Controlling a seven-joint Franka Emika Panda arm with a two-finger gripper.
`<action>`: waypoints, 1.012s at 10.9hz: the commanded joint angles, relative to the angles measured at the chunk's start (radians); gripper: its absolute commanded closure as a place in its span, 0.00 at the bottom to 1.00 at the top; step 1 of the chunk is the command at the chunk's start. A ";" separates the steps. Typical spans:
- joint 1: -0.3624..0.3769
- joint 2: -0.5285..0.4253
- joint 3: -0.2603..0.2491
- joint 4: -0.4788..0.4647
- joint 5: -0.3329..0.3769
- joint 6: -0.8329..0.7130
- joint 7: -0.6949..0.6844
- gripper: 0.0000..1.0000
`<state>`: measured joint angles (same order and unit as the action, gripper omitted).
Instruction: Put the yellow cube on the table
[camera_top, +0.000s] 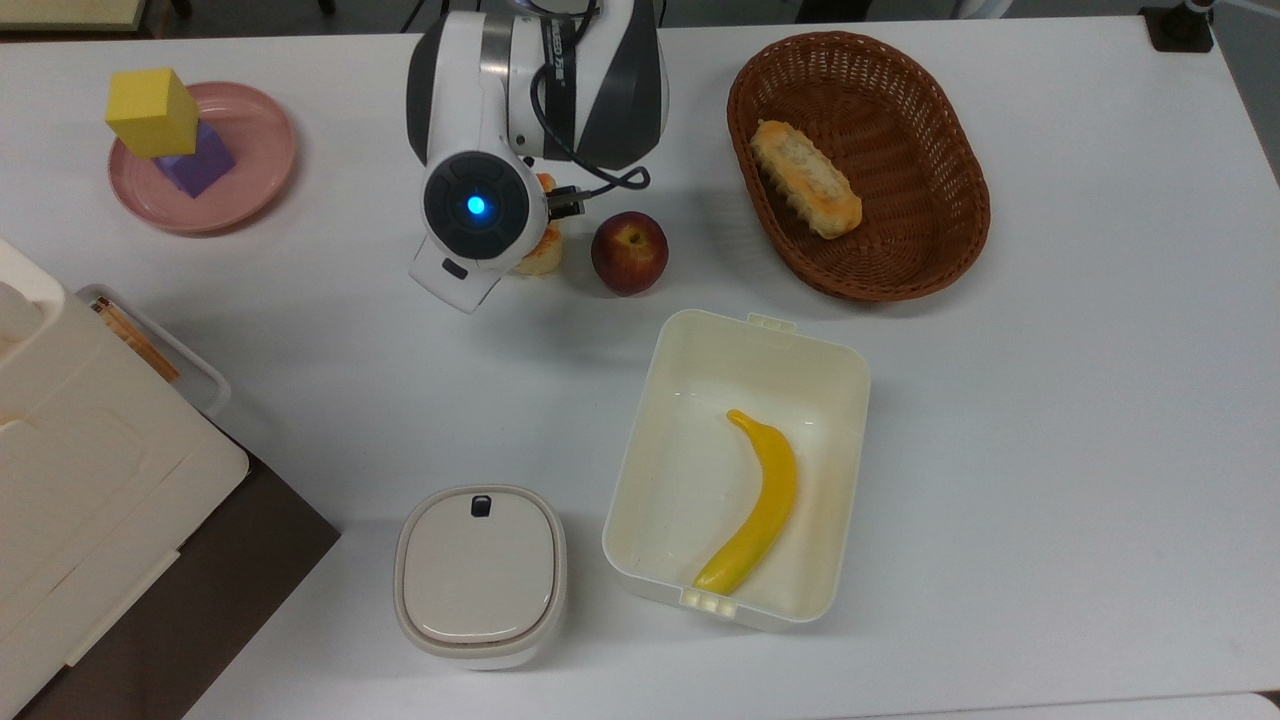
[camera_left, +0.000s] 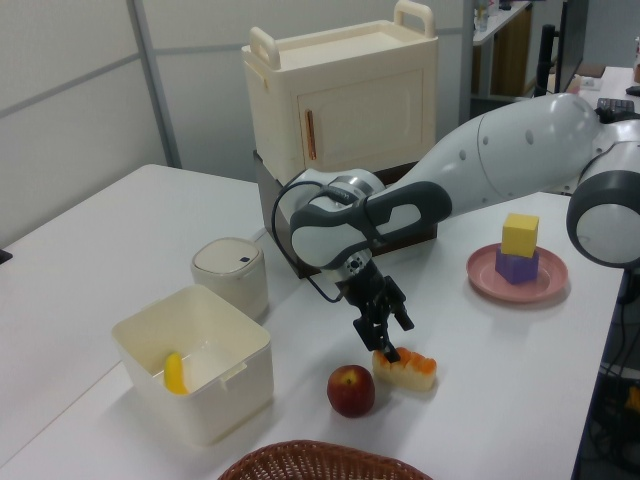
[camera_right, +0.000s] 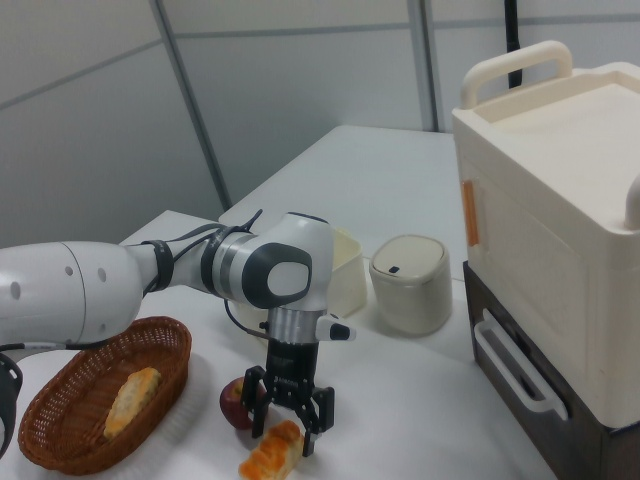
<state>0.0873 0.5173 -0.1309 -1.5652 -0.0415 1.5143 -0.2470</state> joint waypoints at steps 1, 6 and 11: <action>0.034 -0.008 -0.010 -0.024 -0.050 -0.002 -0.017 0.27; 0.034 -0.025 -0.012 -0.018 -0.066 -0.008 -0.031 0.13; -0.046 -0.160 -0.026 0.045 -0.067 -0.075 -0.057 0.00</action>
<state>0.0896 0.4474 -0.1485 -1.5073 -0.0995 1.4644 -0.2710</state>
